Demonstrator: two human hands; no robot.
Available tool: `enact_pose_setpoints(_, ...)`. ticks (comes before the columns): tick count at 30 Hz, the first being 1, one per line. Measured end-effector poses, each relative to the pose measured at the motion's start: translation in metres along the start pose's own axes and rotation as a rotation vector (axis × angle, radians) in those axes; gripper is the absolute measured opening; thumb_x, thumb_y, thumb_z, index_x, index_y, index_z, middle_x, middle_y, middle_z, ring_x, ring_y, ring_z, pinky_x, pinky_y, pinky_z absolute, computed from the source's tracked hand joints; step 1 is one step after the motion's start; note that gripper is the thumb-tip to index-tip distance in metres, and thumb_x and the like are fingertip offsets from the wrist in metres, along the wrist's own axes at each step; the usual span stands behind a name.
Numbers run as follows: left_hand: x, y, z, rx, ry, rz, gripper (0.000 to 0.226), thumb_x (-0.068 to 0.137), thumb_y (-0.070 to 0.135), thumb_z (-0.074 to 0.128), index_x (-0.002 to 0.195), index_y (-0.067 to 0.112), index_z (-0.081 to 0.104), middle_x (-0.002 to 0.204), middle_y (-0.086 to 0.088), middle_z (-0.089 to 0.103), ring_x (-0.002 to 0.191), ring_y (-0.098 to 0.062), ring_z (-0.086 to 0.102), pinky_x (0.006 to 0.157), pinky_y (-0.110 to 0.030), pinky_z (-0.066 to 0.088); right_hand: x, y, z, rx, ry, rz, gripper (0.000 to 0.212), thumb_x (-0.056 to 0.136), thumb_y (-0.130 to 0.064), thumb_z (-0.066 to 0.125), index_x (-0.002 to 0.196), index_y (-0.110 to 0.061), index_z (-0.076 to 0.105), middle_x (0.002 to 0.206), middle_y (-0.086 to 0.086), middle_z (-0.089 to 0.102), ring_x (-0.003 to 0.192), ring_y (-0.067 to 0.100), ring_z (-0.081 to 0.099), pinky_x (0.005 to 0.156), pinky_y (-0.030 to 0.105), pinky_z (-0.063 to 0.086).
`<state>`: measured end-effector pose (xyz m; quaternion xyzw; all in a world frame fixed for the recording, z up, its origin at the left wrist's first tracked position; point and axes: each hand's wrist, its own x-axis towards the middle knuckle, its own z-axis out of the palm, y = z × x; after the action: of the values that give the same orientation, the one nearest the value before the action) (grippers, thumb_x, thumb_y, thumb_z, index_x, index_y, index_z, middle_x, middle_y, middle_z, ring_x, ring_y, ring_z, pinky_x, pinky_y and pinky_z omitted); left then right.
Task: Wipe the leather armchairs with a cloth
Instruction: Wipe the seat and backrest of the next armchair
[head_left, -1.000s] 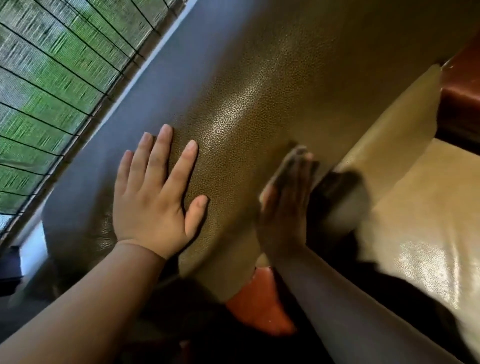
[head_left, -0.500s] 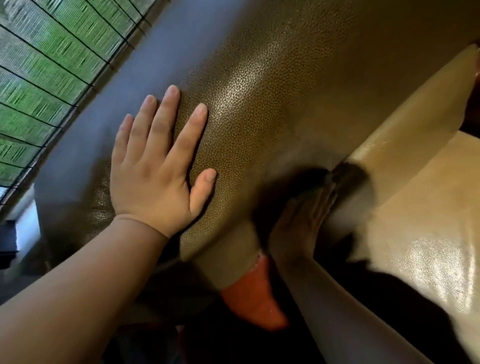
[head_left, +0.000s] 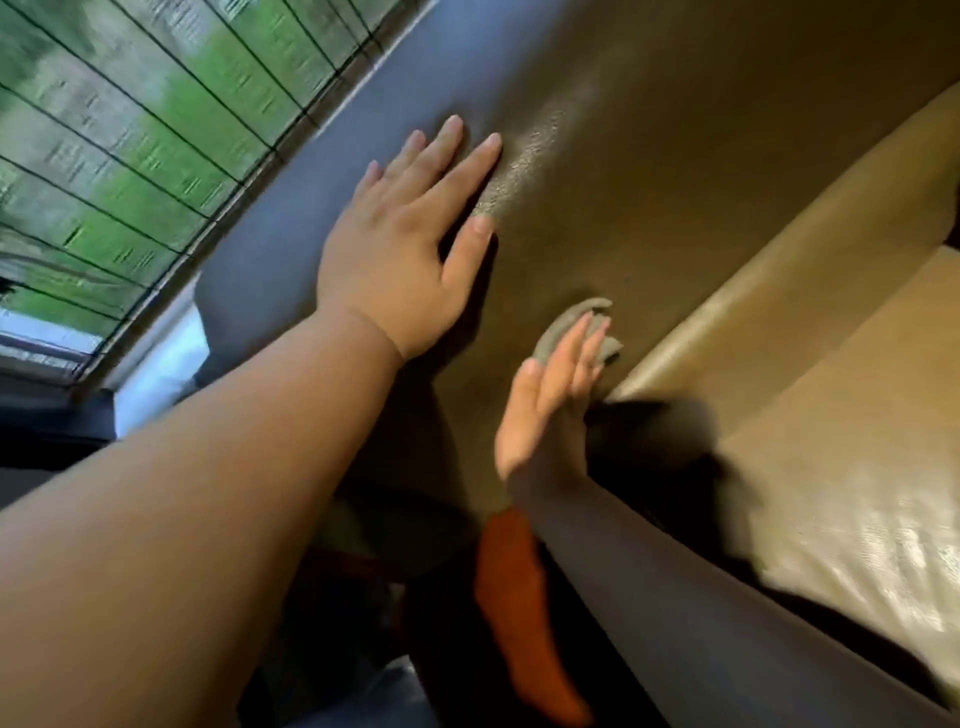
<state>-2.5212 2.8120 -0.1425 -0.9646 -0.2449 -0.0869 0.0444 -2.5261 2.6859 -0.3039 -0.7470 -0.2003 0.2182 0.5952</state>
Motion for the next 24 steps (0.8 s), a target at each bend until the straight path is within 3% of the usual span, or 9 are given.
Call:
enact_pose_setpoints(3,-0.041,-0.026,-0.023,-0.046,-0.042,-0.041,0.054,0.11,0.042,0.035,0.163,0.029,0.04,0.171,0.001,0.032,0.16,-0.019,0.025,0.131,-0.043,0.021,-0.057,-0.059,0.013,-0.017,-0.21,-0.342,0.069,0.105,-0.04,0.027,0.165,-0.03,-0.005,0.17,0.001,-0.028,0.156,0.028,-0.024,0.129,0.044,-0.004)
enact_pose_setpoints(5,-0.083,-0.055,-0.031,0.036,-0.044,-0.017,0.058,0.109,0.042,0.04,0.164,0.025,0.037,0.172,-0.005,0.03,0.159,-0.027,0.027,0.129,-0.049,0.024,-0.068,-0.046,0.025,-0.142,-0.184,-0.392,0.067,0.104,-0.038,0.031,0.165,-0.016,0.013,0.172,0.006,-0.021,0.154,0.034,-0.022,0.128,0.051,0.001)
enact_pose_setpoints(7,-0.109,-0.071,-0.029,0.11,0.016,-0.052,0.061,0.107,0.046,0.042,0.164,0.023,0.037,0.17,-0.009,0.033,0.157,-0.034,0.032,0.125,-0.055,0.028,-0.062,-0.003,0.039,-0.147,-0.076,-0.26,0.066,0.105,-0.034,0.032,0.159,0.001,0.013,0.171,0.021,-0.013,0.154,0.041,-0.018,0.127,0.06,0.003)
enact_pose_setpoints(10,-0.106,-0.069,-0.019,0.194,0.1,-0.079,0.068,0.105,0.058,0.038,0.164,0.024,0.036,0.169,-0.008,0.036,0.155,-0.033,0.036,0.123,-0.054,0.032,-0.048,0.055,0.047,-0.168,-0.04,0.049,0.076,0.107,-0.04,0.015,0.155,0.009,-0.017,0.165,0.034,-0.016,0.155,0.048,-0.015,0.124,0.068,0.004)
enact_pose_setpoints(13,-0.112,-0.072,-0.013,0.197,0.118,-0.056,0.07,0.105,0.063,0.034,0.164,0.025,0.036,0.169,-0.008,0.036,0.155,-0.032,0.036,0.122,-0.054,0.033,-0.088,0.027,0.066,-0.068,-0.071,0.012,0.078,0.109,-0.049,0.018,0.157,0.001,-0.017,0.165,0.031,-0.02,0.156,0.044,-0.018,0.125,0.065,0.001)
enact_pose_setpoints(16,-0.117,-0.075,-0.012,0.201,0.144,-0.066,0.07,0.106,0.064,0.031,0.164,0.025,0.036,0.168,-0.007,0.037,0.154,-0.032,0.038,0.12,-0.054,0.035,-0.141,-0.034,0.09,-0.073,-0.137,-0.25,0.076,0.108,-0.048,0.036,0.161,0.002,0.015,0.167,0.03,-0.018,0.156,0.047,-0.016,0.126,0.062,0.005)
enact_pose_setpoints(18,-0.116,-0.074,-0.011,0.202,0.144,-0.08,0.073,0.104,0.066,0.029,0.164,0.026,0.035,0.169,-0.006,0.036,0.154,-0.03,0.037,0.121,-0.053,0.035,-0.14,-0.029,0.099,-0.106,-0.096,-0.278,0.074,0.107,-0.048,0.036,0.157,0.006,0.028,0.168,0.028,-0.014,0.156,0.049,-0.011,0.127,0.061,0.007)
enact_pose_setpoints(22,-0.12,-0.074,-0.01,0.201,0.165,-0.08,0.076,0.101,0.068,0.03,0.164,0.026,0.036,0.168,-0.007,0.038,0.153,-0.031,0.039,0.121,-0.051,0.036,-0.1,0.07,0.089,-0.221,0.025,0.033,0.079,0.108,-0.048,0.015,0.158,0.01,-0.002,0.168,0.029,-0.012,0.156,0.047,-0.011,0.126,0.063,0.003)
enact_pose_setpoints(24,-0.122,-0.075,-0.008,0.208,0.174,-0.076,0.073,0.102,0.065,0.037,0.164,0.027,0.036,0.168,-0.007,0.038,0.153,-0.031,0.04,0.121,-0.05,0.036,-0.088,0.105,0.076,-0.201,0.003,0.22,0.084,0.102,-0.049,0.018,0.157,0.004,-0.018,0.169,0.023,-0.019,0.156,0.043,-0.018,0.126,0.062,0.001)
